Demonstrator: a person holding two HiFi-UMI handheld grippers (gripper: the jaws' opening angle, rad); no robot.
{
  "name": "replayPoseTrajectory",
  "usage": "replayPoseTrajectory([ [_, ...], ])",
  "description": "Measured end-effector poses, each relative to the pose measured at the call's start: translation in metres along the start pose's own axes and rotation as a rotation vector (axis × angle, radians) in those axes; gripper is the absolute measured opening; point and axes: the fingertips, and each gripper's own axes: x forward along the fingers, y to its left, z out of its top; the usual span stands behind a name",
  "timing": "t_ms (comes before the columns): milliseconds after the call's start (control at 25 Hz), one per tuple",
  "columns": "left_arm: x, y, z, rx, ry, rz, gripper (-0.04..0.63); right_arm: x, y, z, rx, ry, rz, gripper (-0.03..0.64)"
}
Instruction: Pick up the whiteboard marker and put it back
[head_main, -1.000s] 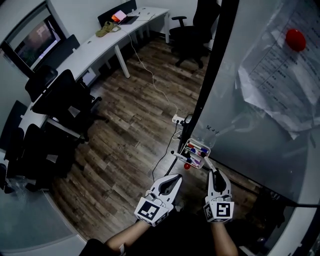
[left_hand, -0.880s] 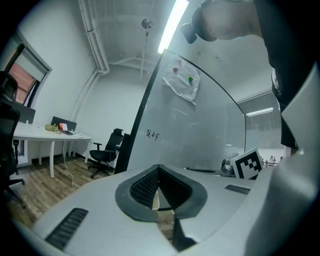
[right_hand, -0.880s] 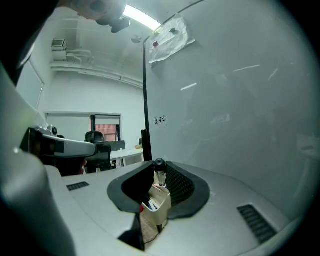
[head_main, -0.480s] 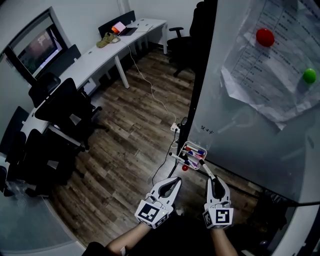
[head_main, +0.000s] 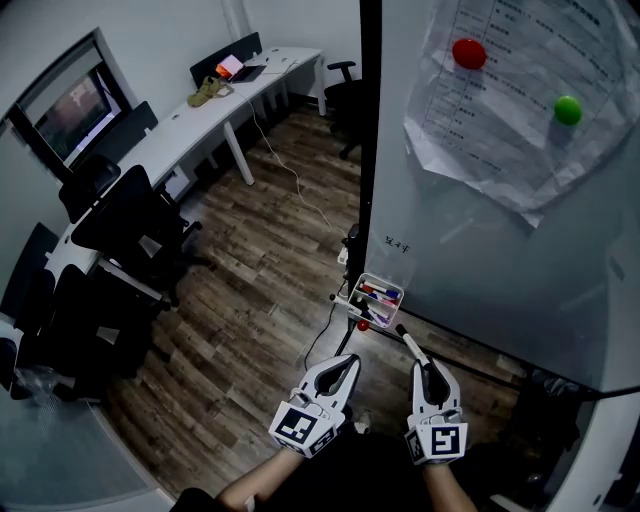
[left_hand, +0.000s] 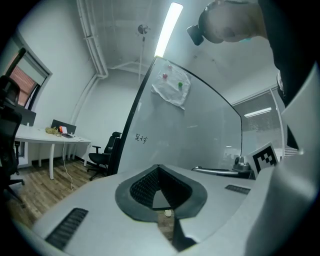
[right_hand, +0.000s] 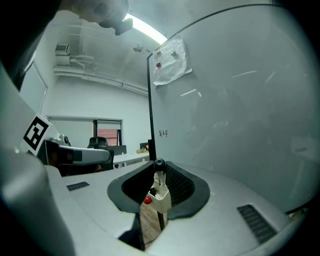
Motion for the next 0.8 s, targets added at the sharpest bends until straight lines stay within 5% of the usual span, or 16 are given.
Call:
replayPoseTrajectory([
  [800, -0.016, -0.021, -0.006, 0.033, 0.013, -0.004, 0.008, -0.033, 0.012, 0.007, -0.008, -0.014, 0.002, 0.083],
])
